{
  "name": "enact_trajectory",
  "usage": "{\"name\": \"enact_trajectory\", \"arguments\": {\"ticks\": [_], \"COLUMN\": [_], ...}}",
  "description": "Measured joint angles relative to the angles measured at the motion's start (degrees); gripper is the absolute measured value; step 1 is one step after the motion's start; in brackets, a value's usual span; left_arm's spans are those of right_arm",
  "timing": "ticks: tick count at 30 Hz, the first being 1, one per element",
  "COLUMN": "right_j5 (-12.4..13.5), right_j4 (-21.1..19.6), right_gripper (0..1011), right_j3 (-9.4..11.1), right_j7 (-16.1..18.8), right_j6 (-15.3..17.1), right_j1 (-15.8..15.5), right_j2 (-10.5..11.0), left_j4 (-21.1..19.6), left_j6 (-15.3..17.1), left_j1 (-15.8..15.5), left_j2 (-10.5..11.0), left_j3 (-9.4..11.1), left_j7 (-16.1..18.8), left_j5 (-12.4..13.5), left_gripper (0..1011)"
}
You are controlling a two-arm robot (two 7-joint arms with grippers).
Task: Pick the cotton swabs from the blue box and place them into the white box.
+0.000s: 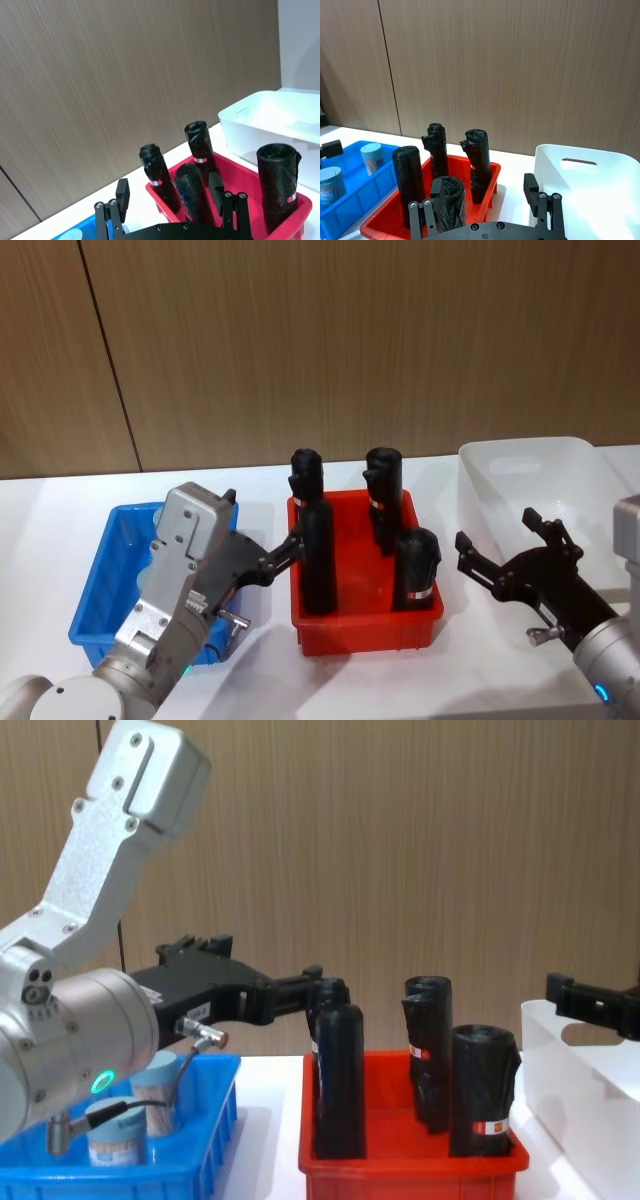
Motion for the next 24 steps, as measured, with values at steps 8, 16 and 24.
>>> {"name": "enact_trajectory", "arguments": {"ticks": [8,16,24], "right_j5": [0.00,0.00,0.00], "right_j4": [0.00,0.00,0.00], "right_gripper": [1002,1002,1002], "right_j3": [0.00,0.00,0.00], "right_j7": [0.00,0.00,0.00], "right_j6": [0.00,0.00,0.00], "right_j1": [0.00,0.00,0.00], "right_j2": [0.00,0.00,0.00], "left_j4": [0.42,0.23,-0.30], "left_j6": [4.02,9.57,13.70], "left_j1": [-0.10,0.31,0.91], "left_j2": [0.41,1.00,1.58], "left_j3": [-0.89,-2.17,-3.39], "left_j7": [-0.30,1.80,4.20], "left_j5": [-2.15,-5.82,-9.59], "left_gripper": [1003,1003,1003]}}
